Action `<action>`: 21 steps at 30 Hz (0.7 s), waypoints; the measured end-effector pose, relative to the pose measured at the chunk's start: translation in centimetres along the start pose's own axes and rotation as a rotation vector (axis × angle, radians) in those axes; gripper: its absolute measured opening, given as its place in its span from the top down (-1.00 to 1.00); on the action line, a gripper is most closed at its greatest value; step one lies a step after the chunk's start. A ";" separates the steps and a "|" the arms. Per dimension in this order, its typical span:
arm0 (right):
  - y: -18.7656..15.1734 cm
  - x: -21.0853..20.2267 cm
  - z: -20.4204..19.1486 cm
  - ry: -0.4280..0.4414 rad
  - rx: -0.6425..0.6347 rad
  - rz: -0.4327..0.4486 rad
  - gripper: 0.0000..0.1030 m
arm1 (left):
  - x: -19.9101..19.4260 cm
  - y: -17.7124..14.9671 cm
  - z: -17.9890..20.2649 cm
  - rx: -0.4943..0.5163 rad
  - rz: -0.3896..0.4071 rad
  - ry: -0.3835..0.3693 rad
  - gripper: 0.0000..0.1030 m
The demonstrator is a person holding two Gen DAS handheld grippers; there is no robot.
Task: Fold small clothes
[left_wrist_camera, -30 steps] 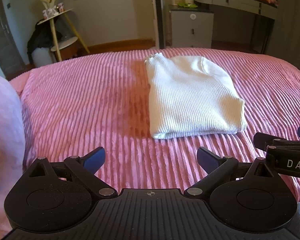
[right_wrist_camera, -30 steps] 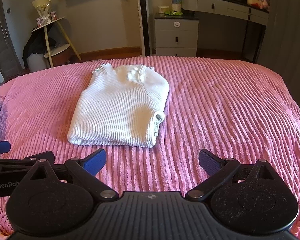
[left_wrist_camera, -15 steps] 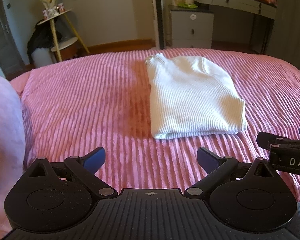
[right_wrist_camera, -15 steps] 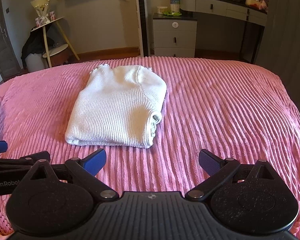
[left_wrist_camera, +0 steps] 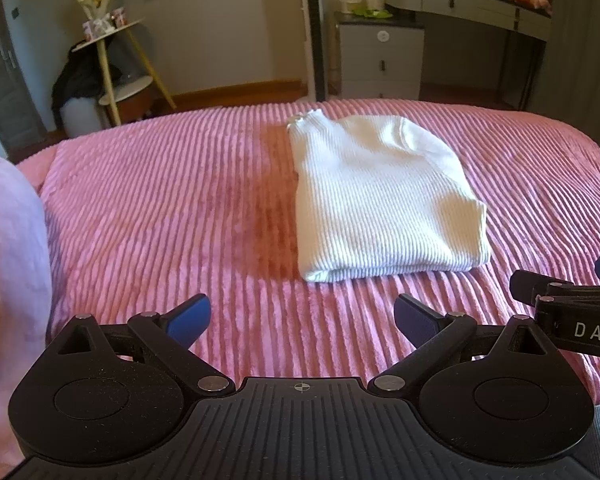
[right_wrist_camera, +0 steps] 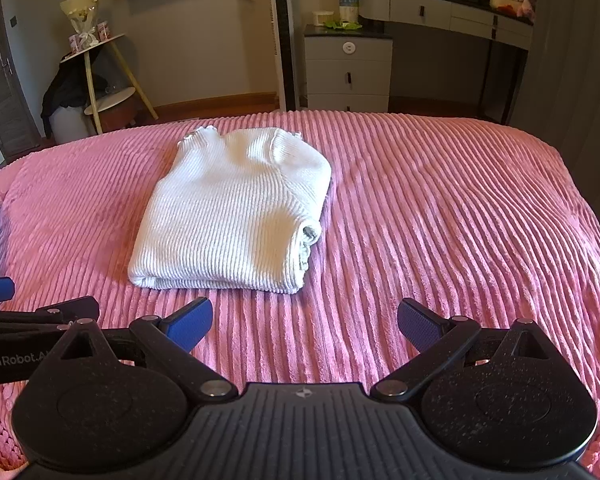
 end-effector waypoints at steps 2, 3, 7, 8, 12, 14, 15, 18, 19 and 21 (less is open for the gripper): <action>0.0 0.0 0.0 0.001 0.000 -0.001 -0.92 | 0.0 0.1 0.0 0.000 0.002 0.000 -0.96; 0.0 0.0 0.0 0.001 -0.001 0.000 -0.92 | 0.0 0.1 0.0 0.000 0.003 -0.001 -0.96; 0.0 0.1 0.0 0.004 -0.001 -0.001 -0.92 | 0.0 0.1 0.1 0.005 0.005 -0.002 -0.96; 0.0 0.1 0.0 0.004 0.000 0.000 -0.92 | 0.0 0.0 0.1 0.006 0.004 -0.003 -0.96; 0.0 0.0 0.0 0.003 0.002 -0.001 -0.92 | 0.0 0.0 0.2 0.007 0.004 -0.007 -0.96; -0.1 0.0 0.0 0.005 0.002 -0.001 -0.92 | 0.0 0.1 0.2 0.008 0.005 -0.008 -0.96; -0.1 0.0 0.0 0.004 0.003 -0.002 -0.92 | 0.1 0.0 0.2 0.010 0.004 -0.009 -0.96; -0.1 0.1 0.0 0.004 0.002 0.000 -0.92 | 0.0 0.1 0.2 0.012 0.006 -0.007 -0.96; -0.1 0.1 0.0 0.004 0.003 0.000 -0.92 | 0.0 0.1 0.1 0.010 0.006 -0.009 -0.96; -0.2 0.1 0.0 0.005 0.004 0.000 -0.92 | 0.0 0.2 0.1 0.006 0.006 -0.014 -0.96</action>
Point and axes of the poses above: each gripper's, at about its wrist camera, not at the fingertips, and x roughly the way its jaws point, z to its right, y to its top, the point moved 8 cm from there along x, roughly the way its jaws point, and after that the axes turned 11 degrees about y, right-handed, at the moved point
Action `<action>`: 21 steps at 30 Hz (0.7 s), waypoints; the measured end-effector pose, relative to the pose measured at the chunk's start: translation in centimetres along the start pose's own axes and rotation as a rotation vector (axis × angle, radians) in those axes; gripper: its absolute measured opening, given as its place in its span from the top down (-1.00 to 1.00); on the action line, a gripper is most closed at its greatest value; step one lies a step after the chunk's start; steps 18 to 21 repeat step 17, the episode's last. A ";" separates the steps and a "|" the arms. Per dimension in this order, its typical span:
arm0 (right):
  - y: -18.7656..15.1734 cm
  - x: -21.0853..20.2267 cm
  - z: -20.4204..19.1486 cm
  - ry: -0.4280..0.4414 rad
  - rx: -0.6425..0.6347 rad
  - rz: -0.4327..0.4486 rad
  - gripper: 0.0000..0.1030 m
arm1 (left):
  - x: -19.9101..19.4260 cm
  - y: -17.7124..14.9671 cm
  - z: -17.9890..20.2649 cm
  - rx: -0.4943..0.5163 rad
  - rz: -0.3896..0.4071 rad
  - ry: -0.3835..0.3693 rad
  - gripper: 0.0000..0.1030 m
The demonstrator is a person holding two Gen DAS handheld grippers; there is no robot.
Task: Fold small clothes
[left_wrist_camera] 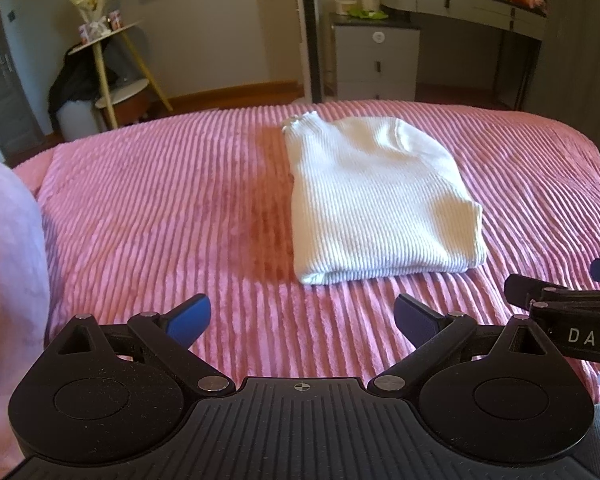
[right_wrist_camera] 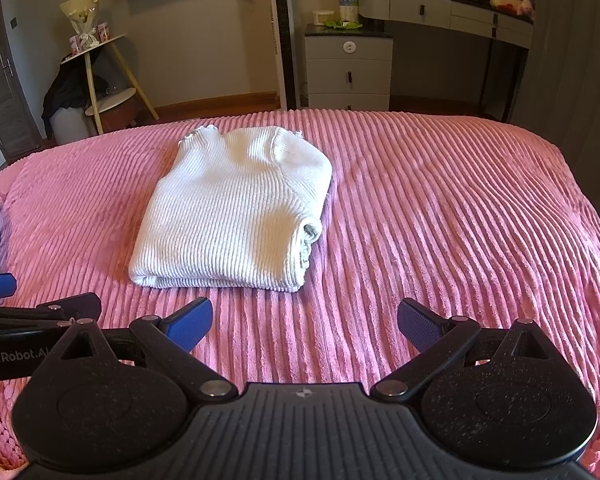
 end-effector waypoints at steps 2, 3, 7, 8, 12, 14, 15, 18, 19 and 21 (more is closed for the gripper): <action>-0.1 0.0 0.0 0.001 0.000 -0.001 -0.92 | 0.0 0.1 0.0 -0.001 0.002 -0.004 -0.96; -0.1 0.0 -0.1 0.001 -0.002 0.000 -0.92 | -0.1 0.1 0.1 0.001 0.006 -0.010 -0.96; -0.1 -0.1 -0.1 0.002 -0.003 0.004 -0.92 | -0.2 0.2 0.1 0.000 0.024 -0.012 -0.96; -0.1 -0.1 -0.1 0.001 -0.002 0.004 -0.92 | -0.3 0.2 0.1 0.004 0.035 -0.008 -0.96; -0.1 -0.1 0.1 -0.002 0.005 0.003 -0.92 | -0.3 0.2 0.1 0.023 0.039 -0.005 -0.96; -0.2 -0.1 0.1 -0.001 0.007 0.003 -0.92 | -0.3 0.2 0.2 0.026 0.041 -0.003 -0.96; -0.1 -0.1 0.1 -0.002 0.006 0.002 -0.92 | -0.3 0.1 0.1 0.028 0.041 -0.002 -0.96; -0.2 -0.1 0.1 -0.002 0.004 0.002 -0.92 | -0.3 0.1 0.1 0.029 0.038 -0.002 -0.96; -0.2 -0.1 0.1 -0.002 0.004 0.002 -0.92 | -0.3 0.1 0.1 0.029 0.038 -0.002 -0.96; -0.2 -0.1 0.1 -0.002 0.004 0.002 -0.92 | -0.3 0.1 0.1 0.029 0.038 -0.002 -0.96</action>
Point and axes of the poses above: each gripper's, at about its wrist camera, not at the fingertips, and x roughly the way its jaws point, z to its right, y to its top, the point moved 8 cm from there along x, roughly the way its jaws point, and after that the axes turned 11 degrees about y, right-handed, at the moved point
